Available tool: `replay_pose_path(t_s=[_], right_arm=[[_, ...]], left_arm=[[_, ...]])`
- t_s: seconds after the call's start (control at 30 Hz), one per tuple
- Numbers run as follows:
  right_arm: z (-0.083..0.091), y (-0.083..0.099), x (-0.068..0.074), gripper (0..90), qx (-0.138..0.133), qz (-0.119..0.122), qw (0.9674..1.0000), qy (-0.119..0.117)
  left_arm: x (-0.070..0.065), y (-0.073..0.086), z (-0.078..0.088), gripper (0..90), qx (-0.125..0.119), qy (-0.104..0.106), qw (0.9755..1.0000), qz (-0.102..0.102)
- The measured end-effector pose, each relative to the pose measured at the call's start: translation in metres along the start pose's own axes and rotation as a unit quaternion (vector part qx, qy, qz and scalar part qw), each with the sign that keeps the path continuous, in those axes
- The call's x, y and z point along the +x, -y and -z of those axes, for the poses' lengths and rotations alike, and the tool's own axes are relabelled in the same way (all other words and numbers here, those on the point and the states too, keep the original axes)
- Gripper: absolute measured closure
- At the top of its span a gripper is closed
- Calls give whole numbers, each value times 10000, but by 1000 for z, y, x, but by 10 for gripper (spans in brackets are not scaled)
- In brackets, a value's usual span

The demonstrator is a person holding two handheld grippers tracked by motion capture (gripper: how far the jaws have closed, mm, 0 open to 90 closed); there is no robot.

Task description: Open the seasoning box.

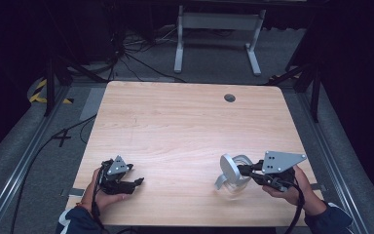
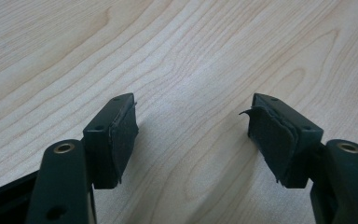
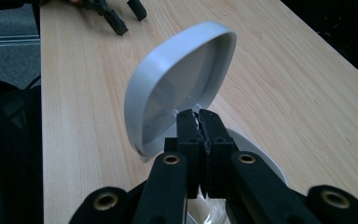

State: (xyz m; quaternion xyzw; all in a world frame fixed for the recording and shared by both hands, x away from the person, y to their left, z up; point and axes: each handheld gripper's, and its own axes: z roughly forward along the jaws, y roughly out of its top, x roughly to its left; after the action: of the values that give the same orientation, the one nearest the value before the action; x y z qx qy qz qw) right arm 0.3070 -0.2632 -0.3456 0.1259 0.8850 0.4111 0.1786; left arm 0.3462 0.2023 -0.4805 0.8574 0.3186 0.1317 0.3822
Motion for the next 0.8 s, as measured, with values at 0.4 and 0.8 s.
replay_pose_path(t_s=[0.4,0.8], right_arm=[[7,5,-5,875,-6,-60,9999,126],[24,15,-22,858,-5,-266,9980,567]], left_arm=[[-1,0,0,326,9,-28,10000,22],[0,0,0,326,-6,-25,10000,9]])
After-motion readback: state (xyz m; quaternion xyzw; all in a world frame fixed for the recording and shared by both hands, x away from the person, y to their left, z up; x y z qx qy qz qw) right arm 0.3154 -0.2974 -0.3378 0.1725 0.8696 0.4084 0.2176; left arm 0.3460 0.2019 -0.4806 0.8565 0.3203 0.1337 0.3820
